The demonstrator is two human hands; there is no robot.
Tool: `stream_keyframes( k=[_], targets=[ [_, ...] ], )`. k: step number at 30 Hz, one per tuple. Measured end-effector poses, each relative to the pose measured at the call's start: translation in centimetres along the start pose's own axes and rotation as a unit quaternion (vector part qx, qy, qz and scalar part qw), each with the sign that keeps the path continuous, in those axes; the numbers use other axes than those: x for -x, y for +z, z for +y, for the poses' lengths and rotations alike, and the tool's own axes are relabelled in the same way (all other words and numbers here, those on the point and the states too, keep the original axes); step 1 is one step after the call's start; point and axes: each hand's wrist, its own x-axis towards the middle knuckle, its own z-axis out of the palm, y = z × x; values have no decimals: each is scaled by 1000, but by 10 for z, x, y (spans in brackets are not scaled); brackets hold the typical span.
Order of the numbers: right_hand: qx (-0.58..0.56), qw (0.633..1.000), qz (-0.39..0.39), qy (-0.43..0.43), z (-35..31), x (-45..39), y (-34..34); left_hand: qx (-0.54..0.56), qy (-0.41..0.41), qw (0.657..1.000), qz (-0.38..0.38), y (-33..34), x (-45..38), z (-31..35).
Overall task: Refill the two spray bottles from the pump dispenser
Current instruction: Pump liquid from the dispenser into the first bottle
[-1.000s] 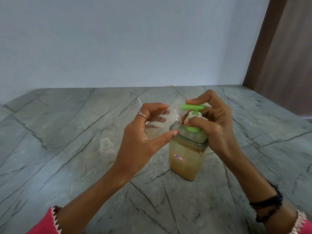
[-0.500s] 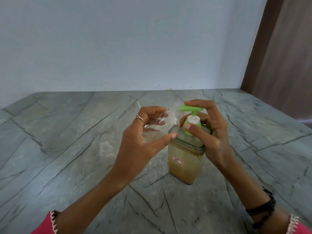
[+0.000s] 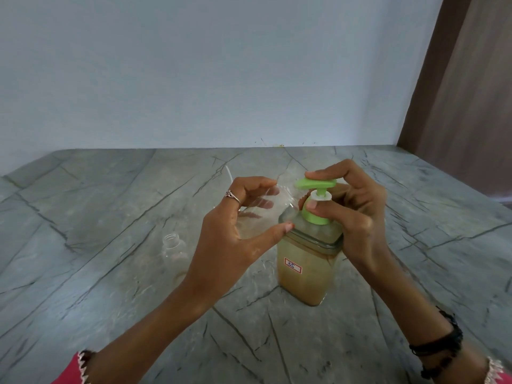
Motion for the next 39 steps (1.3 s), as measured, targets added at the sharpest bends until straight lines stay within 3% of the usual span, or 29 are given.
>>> stream_keyframes(
  k=[39],
  targets=[
    [46,998,-25,-25,2,0,-1,15,-4,1000,2,-2,0,0]
  ],
)
